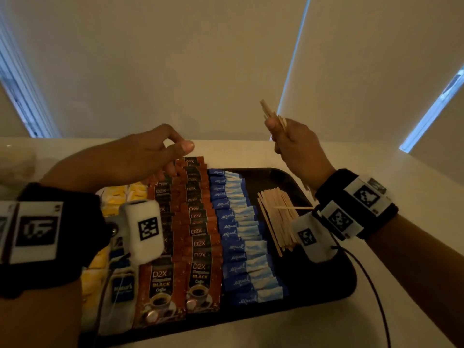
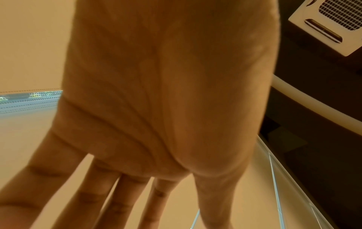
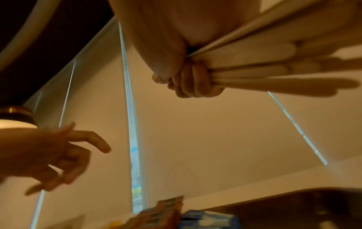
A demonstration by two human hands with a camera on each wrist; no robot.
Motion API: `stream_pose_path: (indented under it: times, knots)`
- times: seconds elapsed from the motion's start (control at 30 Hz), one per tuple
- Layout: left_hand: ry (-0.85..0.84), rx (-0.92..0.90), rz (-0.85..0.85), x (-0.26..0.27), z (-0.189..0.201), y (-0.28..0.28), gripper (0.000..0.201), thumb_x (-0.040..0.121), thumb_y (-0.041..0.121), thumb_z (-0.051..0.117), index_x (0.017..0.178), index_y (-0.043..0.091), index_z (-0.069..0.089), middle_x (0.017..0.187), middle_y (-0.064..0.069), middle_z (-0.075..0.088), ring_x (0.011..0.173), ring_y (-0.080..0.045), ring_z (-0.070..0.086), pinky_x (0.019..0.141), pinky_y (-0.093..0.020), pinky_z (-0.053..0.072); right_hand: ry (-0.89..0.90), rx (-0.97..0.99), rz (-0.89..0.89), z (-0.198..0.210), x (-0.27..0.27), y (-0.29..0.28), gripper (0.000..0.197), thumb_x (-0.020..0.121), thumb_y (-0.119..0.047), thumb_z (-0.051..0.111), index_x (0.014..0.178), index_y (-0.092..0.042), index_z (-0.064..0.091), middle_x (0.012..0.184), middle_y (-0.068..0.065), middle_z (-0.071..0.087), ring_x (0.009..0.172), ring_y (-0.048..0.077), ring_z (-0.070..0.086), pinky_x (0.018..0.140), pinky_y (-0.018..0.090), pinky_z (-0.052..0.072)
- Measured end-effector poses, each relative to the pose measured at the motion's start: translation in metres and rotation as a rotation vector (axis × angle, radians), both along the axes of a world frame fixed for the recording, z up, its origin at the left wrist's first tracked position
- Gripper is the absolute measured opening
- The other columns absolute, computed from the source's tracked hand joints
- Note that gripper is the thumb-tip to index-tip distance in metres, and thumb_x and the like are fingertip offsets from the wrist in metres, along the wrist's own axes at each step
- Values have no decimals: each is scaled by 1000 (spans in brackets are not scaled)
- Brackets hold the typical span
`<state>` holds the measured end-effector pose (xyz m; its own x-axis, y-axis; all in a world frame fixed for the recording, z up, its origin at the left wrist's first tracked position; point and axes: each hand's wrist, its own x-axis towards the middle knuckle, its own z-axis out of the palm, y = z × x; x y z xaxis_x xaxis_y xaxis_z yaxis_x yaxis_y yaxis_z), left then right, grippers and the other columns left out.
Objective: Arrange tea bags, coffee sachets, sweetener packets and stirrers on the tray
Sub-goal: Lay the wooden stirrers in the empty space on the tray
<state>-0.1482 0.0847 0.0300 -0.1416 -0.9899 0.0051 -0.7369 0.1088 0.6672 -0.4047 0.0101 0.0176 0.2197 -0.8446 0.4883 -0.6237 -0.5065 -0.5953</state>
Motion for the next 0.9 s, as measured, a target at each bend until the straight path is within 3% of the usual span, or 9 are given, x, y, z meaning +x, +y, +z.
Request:
stream_pose_path:
  times: [0.2, 0.33, 0.43, 0.53, 0.63, 0.8, 0.9]
  knots:
    - [15, -22, -12, 13, -4, -13, 88, 24, 103, 36, 91, 46, 47, 76, 3, 68, 66, -13, 65, 53, -30, 48, 156, 120, -76, -3, -62, -11, 40, 97, -45, 41, 66, -19, 48, 60, -1, 49, 51, 8, 43, 55, 22, 32]
    - [19, -19, 2, 14, -9, -20, 90, 19, 103, 39, 90, 47, 46, 78, 0, 67, 69, -16, 64, 52, -32, 48, 718, 225, -97, -23, -103, -13, 40, 86, -48, 56, 78, -10, 55, 71, 1, 53, 64, 17, 49, 55, 24, 31]
    - [11, -18, -1, 13, -9, -19, 93, 18, 103, 37, 91, 46, 46, 78, 1, 68, 68, -16, 65, 50, -31, 48, 925, 353, -47, -39, -115, -17, 40, 84, -48, 62, 96, -10, 59, 84, 0, 54, 69, 13, 47, 55, 19, 30]
    - [-5, -16, -13, 13, -8, -17, 94, 19, 103, 35, 92, 45, 46, 79, 1, 68, 68, -16, 65, 51, -31, 48, 912, 466, -13, -45, -115, -16, 29, 86, -44, 61, 82, -17, 54, 77, -5, 50, 65, 7, 44, 55, 18, 30]
    - [-3, -8, -18, 14, -8, -15, 96, 18, 103, 35, 93, 44, 46, 79, 0, 68, 65, -14, 65, 50, -30, 48, 833, 547, 31, -43, -115, -14, 26, 89, -34, 61, 89, -8, 64, 72, -3, 55, 64, 9, 48, 58, 19, 36]
    - [-3, 5, -26, 14, -7, -14, 98, 18, 103, 34, 93, 42, 46, 79, 0, 67, 64, -13, 65, 49, -27, 48, 846, 517, -7, -23, -127, -10, 17, 88, -28, 63, 79, -15, 61, 68, -7, 53, 62, 6, 46, 58, 19, 34]
    - [-5, -8, -41, 12, -7, -13, 98, 20, 103, 34, 94, 41, 47, 76, 1, 67, 63, -12, 65, 48, -25, 48, 899, 466, -76, -5, -136, -5, 20, 88, -31, 63, 74, -18, 57, 73, -2, 55, 66, 11, 49, 60, 23, 34]
